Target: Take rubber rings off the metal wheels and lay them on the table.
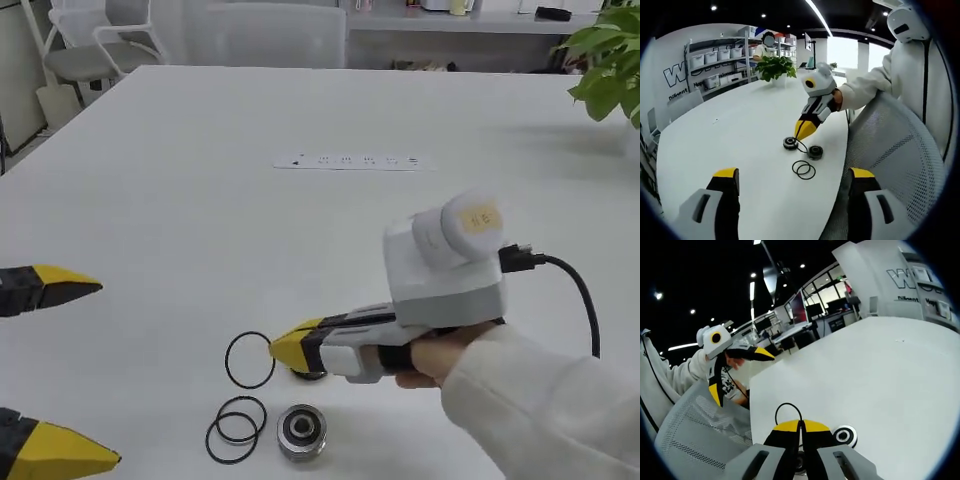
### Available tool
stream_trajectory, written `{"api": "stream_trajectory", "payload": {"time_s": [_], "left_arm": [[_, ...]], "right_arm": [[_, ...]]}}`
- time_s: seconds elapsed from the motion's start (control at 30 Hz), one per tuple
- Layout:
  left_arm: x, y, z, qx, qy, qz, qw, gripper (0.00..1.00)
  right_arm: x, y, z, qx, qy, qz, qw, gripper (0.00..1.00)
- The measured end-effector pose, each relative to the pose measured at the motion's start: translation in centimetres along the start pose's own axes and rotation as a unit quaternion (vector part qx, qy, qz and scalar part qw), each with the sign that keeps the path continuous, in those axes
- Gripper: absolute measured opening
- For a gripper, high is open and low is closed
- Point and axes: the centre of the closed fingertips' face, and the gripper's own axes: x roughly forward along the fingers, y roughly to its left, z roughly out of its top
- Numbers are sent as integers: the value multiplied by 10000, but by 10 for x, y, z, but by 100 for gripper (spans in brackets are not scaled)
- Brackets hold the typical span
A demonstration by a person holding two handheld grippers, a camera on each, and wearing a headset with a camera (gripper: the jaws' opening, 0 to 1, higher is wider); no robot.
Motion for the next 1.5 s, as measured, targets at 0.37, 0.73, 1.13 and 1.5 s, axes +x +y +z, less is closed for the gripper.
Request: {"api": "stream_trajectory", "payload": {"time_s": [0.37, 0.73, 1.13, 1.5], "left_arm": [[-1, -9, -26, -515, 17, 69, 9986, 86], [-1, -6, -29, -636, -41, 217, 9977, 82], [0, -7, -28, -613, -30, 190, 9979, 81], [0, -3, -19, -476, -12, 145, 9988, 80]], "right_arm": [[15, 3, -23, -177, 457, -32, 9988, 0], [21, -5, -39, -299, 806, -238, 9960, 0], [18, -14, -38, -349, 794, -412, 9954, 1], [6, -25, -20, -286, 449, -583, 9969, 1]]}}
